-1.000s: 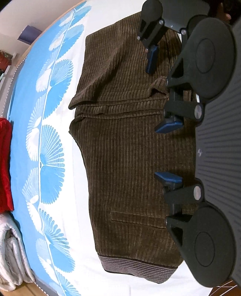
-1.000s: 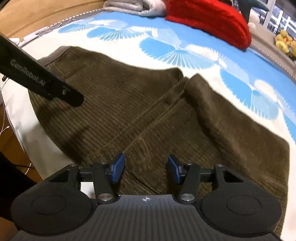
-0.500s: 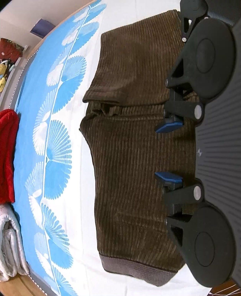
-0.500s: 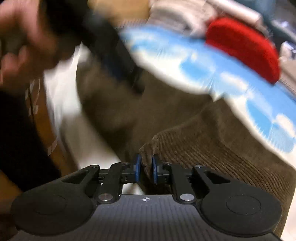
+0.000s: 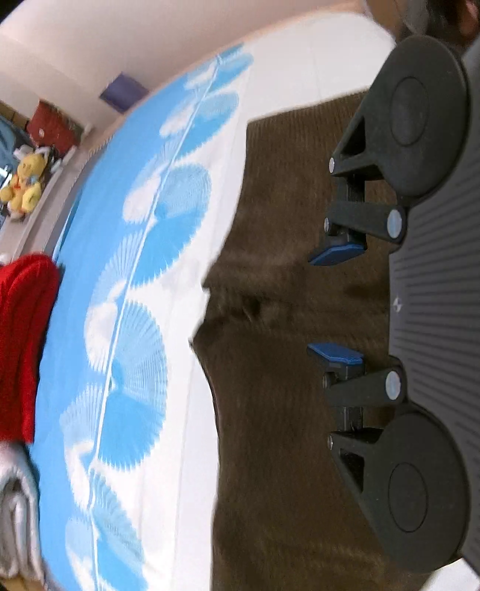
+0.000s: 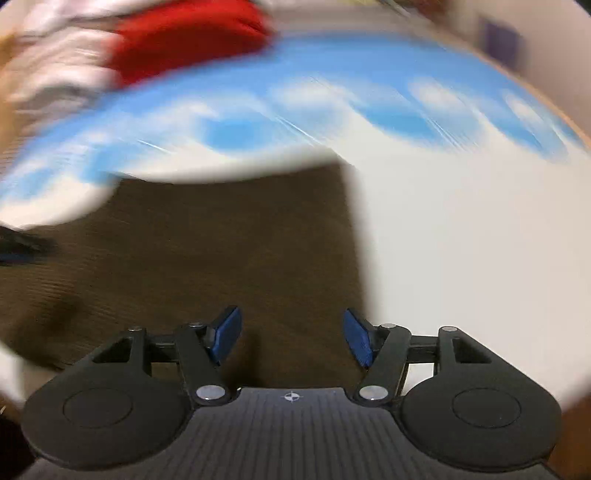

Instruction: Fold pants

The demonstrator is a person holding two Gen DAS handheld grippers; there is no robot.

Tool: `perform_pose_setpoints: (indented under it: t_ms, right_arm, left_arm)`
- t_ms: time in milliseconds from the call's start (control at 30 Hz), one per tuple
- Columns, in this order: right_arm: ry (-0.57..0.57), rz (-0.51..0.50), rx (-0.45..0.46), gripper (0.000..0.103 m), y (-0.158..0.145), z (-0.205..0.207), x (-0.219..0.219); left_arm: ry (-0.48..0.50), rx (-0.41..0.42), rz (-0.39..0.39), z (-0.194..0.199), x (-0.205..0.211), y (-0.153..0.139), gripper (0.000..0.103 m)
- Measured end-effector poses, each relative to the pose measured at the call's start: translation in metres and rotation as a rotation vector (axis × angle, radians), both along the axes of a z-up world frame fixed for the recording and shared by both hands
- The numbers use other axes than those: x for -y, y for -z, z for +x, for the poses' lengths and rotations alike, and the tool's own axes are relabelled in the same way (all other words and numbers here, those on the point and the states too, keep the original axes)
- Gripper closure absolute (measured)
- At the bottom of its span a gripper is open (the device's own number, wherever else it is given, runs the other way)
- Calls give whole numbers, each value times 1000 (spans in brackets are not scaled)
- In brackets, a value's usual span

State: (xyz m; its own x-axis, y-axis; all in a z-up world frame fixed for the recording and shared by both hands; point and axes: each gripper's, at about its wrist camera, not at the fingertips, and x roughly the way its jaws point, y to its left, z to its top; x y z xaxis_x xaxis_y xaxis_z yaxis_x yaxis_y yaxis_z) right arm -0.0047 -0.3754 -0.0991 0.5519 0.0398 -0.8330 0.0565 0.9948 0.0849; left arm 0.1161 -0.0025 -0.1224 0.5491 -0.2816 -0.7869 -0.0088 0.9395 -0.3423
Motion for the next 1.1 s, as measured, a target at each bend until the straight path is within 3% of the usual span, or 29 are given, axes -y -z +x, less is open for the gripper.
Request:
perform_pose_setpoints:
  t_ms: [67, 167, 367, 533, 567, 600, 667, 733, 833, 967, 1033, 1100]
  right_arm:
    - [50, 127, -60, 35, 12, -5, 24]
    - [70, 246, -71, 35, 15, -10, 40]
    - [30, 288, -63, 35, 16, -6, 53]
    - [11, 273, -63, 34, 22, 5, 50]
    - [4, 264, -61, 33, 23, 6, 48]
    - [-5, 253, -58, 33, 23, 8, 45]
    - [-25, 229, -51, 33, 22, 10, 39]
    - [-35, 212, -46, 33, 23, 13, 34]
    - [-43, 213, -38, 33, 23, 16, 30]
    - [-49, 197, -42, 31, 25, 17, 25]
    - [-43, 184, -42, 31, 25, 17, 25]
    - [-43, 196, -41, 39, 24, 17, 24]
  left_arm:
    - [43, 16, 11, 17, 5, -3, 52]
    - [100, 59, 15, 43, 6, -2, 39]
    - [89, -40, -15, 85, 14, 38, 36]
    - [124, -41, 79, 99, 25, 56, 33]
    - [129, -37, 81, 99, 25, 57, 38]
    - [150, -25, 74, 99, 26, 57, 63]
    - [208, 12, 89, 96, 28, 48, 80]
    - [237, 107, 57, 85, 23, 26, 83]
    - [181, 197, -26, 71, 3, 4, 83]
    - [136, 83, 51, 81, 0, 24, 74]
    - [74, 88, 93, 80, -7, 22, 73]
    - [16, 103, 25, 74, -23, 14, 61]
